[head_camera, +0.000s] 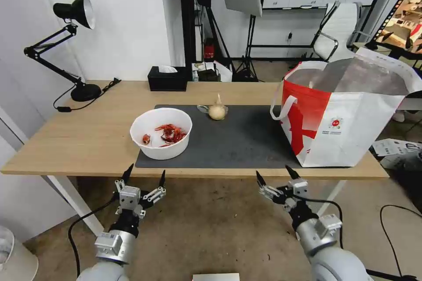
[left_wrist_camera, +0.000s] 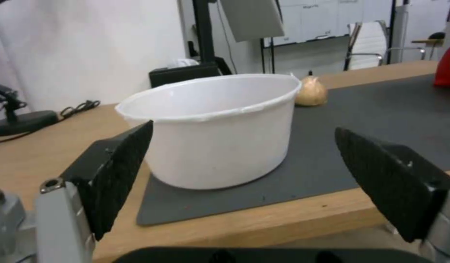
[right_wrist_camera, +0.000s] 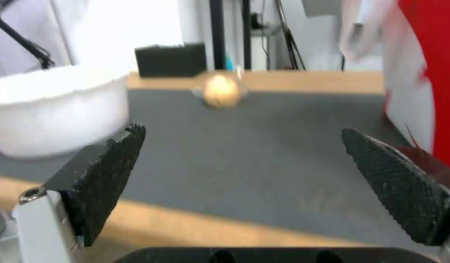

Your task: Pick up the trash from the table and place it into the takeout bag.

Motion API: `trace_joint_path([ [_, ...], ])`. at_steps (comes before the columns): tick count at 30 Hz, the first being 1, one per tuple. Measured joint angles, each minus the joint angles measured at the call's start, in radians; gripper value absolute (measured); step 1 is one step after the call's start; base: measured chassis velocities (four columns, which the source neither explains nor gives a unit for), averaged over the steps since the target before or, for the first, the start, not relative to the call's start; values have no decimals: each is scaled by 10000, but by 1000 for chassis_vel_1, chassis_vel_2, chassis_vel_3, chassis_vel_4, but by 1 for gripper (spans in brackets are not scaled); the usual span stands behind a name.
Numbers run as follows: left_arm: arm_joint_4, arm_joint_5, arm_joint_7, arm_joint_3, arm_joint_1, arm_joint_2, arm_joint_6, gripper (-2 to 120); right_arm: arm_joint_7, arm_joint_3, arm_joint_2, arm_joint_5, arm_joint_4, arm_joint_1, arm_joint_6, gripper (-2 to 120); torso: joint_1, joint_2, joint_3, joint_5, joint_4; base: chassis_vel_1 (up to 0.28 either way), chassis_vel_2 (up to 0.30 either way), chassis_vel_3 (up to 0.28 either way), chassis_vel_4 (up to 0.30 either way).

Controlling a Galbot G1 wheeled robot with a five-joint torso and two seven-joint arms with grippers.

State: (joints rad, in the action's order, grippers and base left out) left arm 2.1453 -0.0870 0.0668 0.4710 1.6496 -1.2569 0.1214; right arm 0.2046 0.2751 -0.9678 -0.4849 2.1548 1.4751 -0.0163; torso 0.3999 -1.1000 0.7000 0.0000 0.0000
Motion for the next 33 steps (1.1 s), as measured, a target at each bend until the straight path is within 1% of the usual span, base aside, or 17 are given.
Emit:
trace_joint_path([
  [2, -118, -137, -8, -210, -288, 236, -125, 100, -1, -269, 131, -226, -110, -791, 155, 100, 1, 0, 0, -3, -1, 0, 0, 0, 0],
  [3, -118, -137, -8, -210, -288, 236, -125, 100, -1, -269, 131, -226, -110, -791, 155, 100, 1, 0, 0, -3, -1, 0, 0, 0, 0],
  [6, -175, -227, -15, -240, -414, 413, -190, 100, 258, -940, 262, -644, -743, -2333, 608, 100, 2, 1, 2, 0, 1, 0, 0, 0, 0],
  [7, -175, -227, -15, -240, -414, 413, -190, 100, 258, -940, 262, -644, -743, -2333, 608, 100, 2, 1, 2, 0, 1, 0, 0, 0, 0],
  [9, -190, -246, -17, -228, -426, 424, -219, 100, 695, -1456, 201, -826, -1220, -3469, 1091, 100, 3, 0, 1, -2, 0, 0, 0, 0, 0],
  [10, -190, -246, -17, -228, -426, 424, -219, 100, 695, -1456, 201, -826, -1220, -3469, 1091, 100, 3, 0, 1, -2, 0, 0, 0, 0, 0],
  [12, -223, -243, -14, -209, -384, 381, -225, 100, 1194, -1975, -6, -1160, -1768, -4538, 1566, 100, 3, 1, 1, 0, 4, 0, 0, 0, 0],
  [13, -223, -243, -14, -209, -384, 381, -225, 100, 1194, -1975, -6, -1160, -1768, -4538, 1566, 100, 3, 1, 1, 0, 4, 0, 0, 0, 0],
  [15, -254, -227, -15, -206, -361, 330, -227, 100, 1515, -2362, -177, -1529, -2296, -5319, 1856, 100, 3, 1, 2, 2, -1, 0, 0, 0, 0],
  [19, -294, -217, -14, -219, -365, 253, -228, 100, 1728, -2619, -276, -2022, -2753, -6065, 2041, 100, 3, 0, 1, -2, 3, 0, 0, 0, 0],
  [22, -412, -209, -16, -245, -439, 189, -258, 100, 1890, -3195, -491, -3026, -4061, -7659, 2300, 100, 3, 1, 1, -2, -1, 0, 0, 0, 0],
  [23, -412, -209, -16, -245, -439, 189, -258, 100, 1890, -3195, -491, -3026, -4061, -7659, 2300, 100, 3, 1, 1, -2, -1, 0, 0, 0, 0],
  [25, -466, -208, -12, -228, -475, 205, -287, 100, 1844, -3575, -691, -3286, -4912, -8549, 2385, 100, 3, 1, 1, 1, -1, 0, 0, 0, 0],
  [26, -466, -208, -12, -228, -475, 205, -287, 100, 1844, -3575, -691, -3286, -4912, -8549, 2385, 100, 3, 1, 1, 1, -1, 0, 0, 0, 0],
  [29, -483, -216, -4, -216, -536, 214, -364, 100, 1610, -4134, -1115, -3648, -6188, -9743, 2541, 100, 3, 1, 1, 0, -1, 0, 0, 0, 0],
  [30, -483, -216, -4, -216, -536, 214, -364, 100, 1610, -4134, -1115, -3648, -6188, -9743, 2541, 100, 3, 1, 1, 0, -1, 0, 0, 0, 0],
  [33, -521, -226, 2, -214, -592, 216, -396, 100, 1285, -4477, -1592, -3788, -7300, -10541, 2655, 100, 2, 1, 0, -3, 1, 0, 0, 0, 0],
])
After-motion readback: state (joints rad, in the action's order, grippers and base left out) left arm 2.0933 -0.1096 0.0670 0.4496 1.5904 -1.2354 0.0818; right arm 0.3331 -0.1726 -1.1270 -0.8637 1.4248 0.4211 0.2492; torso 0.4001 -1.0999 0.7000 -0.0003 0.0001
